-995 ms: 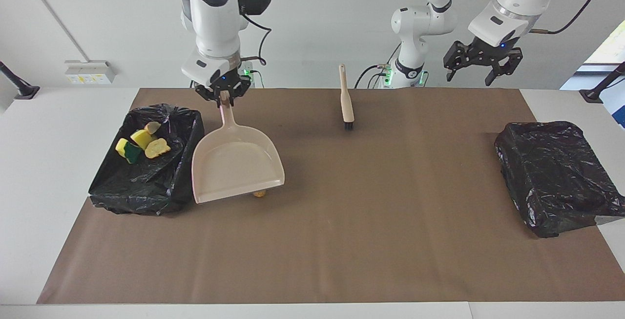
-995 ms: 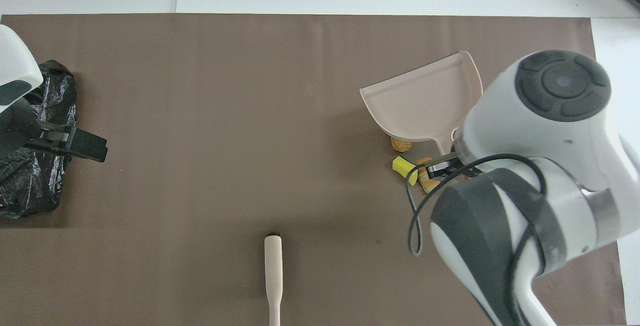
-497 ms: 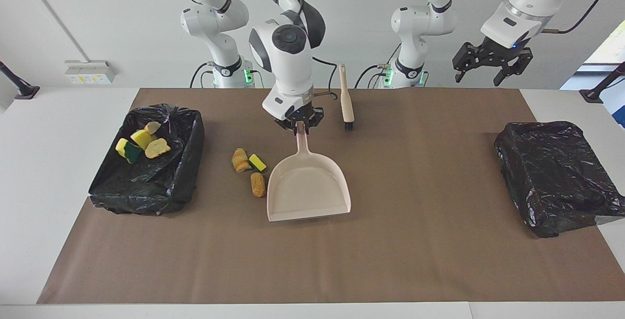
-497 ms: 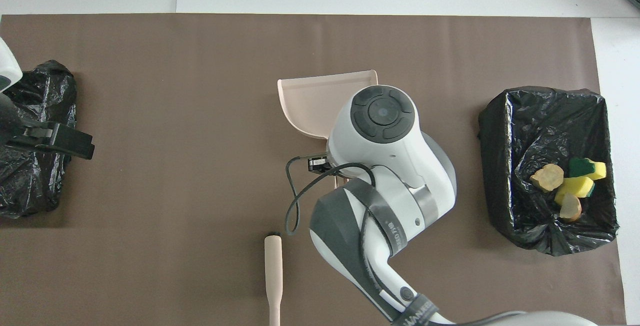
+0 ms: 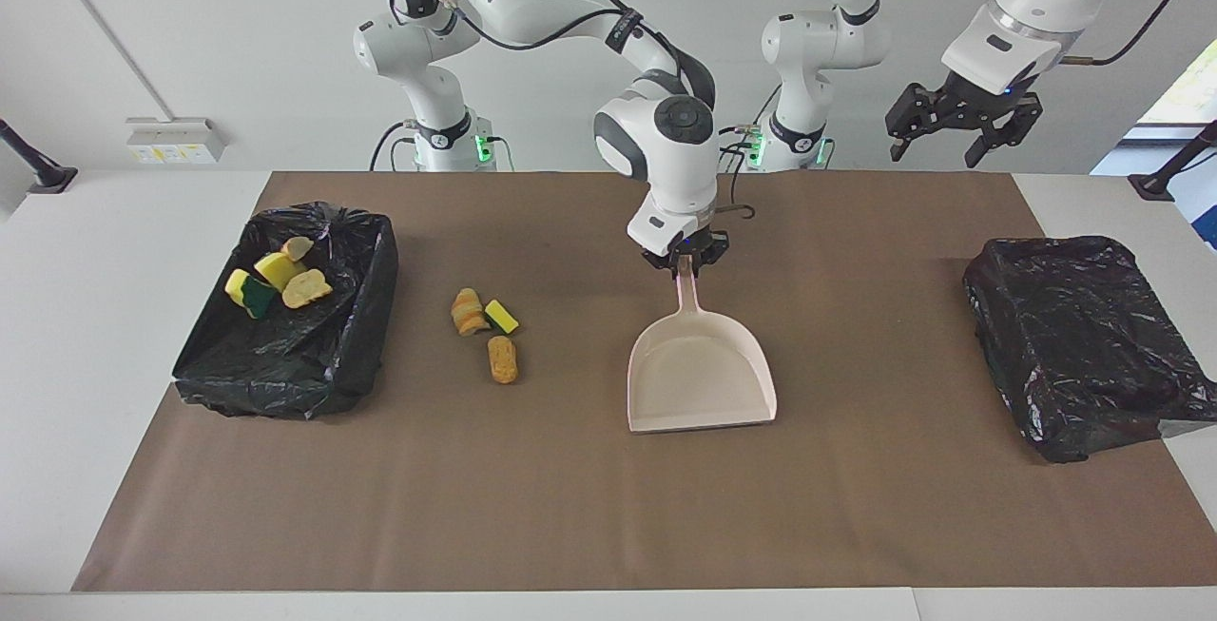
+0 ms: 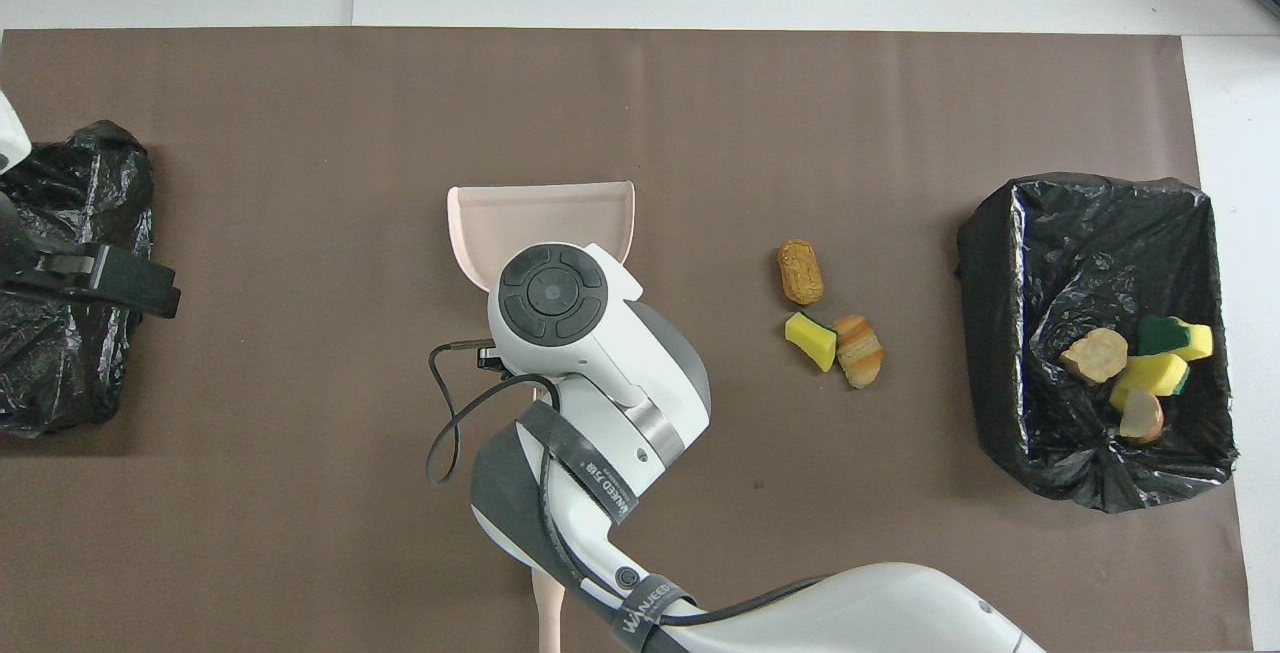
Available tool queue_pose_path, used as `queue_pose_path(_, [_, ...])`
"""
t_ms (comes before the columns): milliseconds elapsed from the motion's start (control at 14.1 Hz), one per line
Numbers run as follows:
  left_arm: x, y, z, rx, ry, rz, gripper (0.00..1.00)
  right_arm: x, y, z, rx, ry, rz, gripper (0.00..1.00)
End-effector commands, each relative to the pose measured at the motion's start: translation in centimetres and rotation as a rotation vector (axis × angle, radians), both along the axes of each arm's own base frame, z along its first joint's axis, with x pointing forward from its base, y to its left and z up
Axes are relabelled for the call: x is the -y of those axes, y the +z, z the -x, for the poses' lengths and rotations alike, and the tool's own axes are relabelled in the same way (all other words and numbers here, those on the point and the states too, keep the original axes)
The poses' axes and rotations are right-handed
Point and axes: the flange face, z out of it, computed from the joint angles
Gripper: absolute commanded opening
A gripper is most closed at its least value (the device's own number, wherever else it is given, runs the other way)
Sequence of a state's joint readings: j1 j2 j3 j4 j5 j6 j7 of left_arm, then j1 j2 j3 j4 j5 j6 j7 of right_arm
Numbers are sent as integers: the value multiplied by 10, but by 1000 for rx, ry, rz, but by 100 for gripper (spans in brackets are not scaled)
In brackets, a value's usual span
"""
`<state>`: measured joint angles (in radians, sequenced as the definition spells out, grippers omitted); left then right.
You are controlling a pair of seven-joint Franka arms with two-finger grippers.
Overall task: Sweep and dump trash in bin
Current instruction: 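Return the dustpan to the mat center with the right gripper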
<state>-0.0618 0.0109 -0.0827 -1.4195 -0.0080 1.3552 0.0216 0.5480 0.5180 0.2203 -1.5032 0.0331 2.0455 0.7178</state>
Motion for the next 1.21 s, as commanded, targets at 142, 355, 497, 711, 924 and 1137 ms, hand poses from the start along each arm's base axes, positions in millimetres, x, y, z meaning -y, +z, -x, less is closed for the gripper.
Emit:
queue_pose_path(142, [-22,-2,3,7,24,-3,100,-7,1,-10,37,-52,-38,0])
queue_pose_path(355, [-19,-2,4,5,30,-6,100,-8,-8,-11,47,-64,-35,87])
queue_pose_path(497, [-21,-2,5,1,30,-6,100,-9,-1,-6,55,-46,-10,100])
queue_pose_path(711, [-20,-2,4,4,35,-5,100,6,50,11,8,-43,22,100])
queue_pose_path(924, [-17,-1,5,3,29,-8,100,20,90,65,-84,-48,10,100])
queue_pose_path(1137, [-12,-2,4,9,44,-9,100,16,82,144,-122,-15,40,100])
